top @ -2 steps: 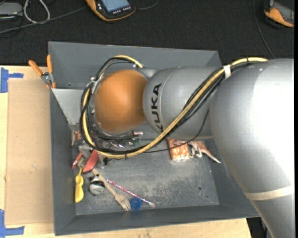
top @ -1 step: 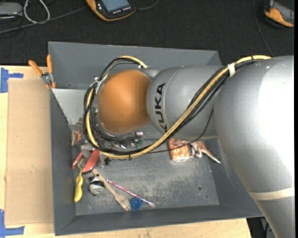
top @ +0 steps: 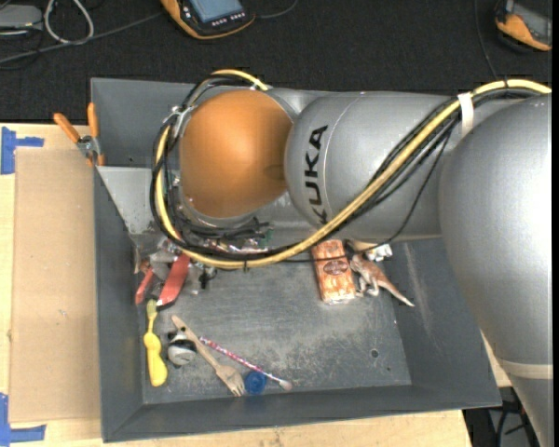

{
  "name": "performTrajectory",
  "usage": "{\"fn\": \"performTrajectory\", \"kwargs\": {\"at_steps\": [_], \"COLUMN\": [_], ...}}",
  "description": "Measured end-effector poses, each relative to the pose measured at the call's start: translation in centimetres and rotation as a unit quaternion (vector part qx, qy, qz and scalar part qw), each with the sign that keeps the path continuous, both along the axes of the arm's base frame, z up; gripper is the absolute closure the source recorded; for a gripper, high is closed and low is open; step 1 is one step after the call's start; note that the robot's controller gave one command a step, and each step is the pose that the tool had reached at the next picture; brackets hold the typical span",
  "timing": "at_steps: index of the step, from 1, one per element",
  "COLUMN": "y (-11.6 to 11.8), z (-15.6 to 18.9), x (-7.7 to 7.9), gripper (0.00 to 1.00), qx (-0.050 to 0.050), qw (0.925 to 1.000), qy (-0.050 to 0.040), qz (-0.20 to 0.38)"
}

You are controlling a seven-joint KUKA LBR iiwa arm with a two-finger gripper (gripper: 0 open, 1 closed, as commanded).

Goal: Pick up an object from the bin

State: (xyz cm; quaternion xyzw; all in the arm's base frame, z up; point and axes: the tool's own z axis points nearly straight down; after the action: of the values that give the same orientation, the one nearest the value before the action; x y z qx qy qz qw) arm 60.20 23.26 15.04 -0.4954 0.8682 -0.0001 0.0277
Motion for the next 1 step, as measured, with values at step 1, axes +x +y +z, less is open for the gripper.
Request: {"fn": "performTrajectory", "kwargs": {"at_steps": [1], "y": [0.36], "z": [-7.09], "x": [1.23], "gripper": [1.0], "qx": [-0.003], "qw": [0.9979], "qy": [-0.0034], "qz": [0.065]}}
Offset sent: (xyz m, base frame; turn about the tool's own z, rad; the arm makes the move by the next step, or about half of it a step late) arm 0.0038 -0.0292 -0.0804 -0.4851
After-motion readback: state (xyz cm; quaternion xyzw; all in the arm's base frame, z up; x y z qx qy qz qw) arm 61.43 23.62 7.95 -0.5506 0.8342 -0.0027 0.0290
